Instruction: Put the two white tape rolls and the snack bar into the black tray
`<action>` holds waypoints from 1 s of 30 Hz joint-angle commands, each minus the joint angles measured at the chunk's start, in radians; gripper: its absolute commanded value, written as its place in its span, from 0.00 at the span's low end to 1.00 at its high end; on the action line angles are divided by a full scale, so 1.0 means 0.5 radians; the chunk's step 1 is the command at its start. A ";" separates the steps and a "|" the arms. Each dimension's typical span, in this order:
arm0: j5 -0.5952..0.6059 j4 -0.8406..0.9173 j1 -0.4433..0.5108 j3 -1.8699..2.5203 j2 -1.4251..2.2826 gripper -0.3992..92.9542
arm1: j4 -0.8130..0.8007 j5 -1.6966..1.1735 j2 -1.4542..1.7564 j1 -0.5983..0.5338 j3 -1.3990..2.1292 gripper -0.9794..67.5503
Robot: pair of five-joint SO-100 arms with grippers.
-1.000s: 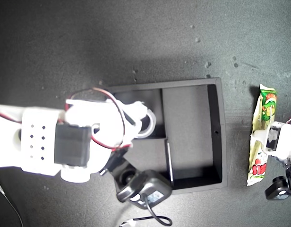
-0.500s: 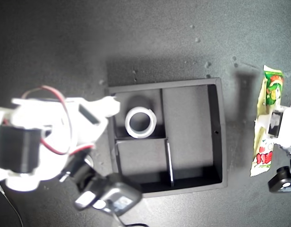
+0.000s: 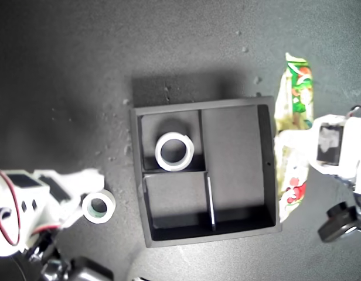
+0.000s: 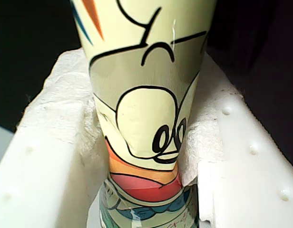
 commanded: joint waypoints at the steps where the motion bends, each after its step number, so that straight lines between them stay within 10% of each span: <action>1: -0.101 -0.144 0.117 0.009 -0.077 0.18 | -0.043 -0.021 -0.227 -0.031 -0.390 0.01; 30: -0.325 -0.874 0.236 0.528 -0.264 0.17 | -0.175 0.028 -0.411 -0.144 -0.399 0.01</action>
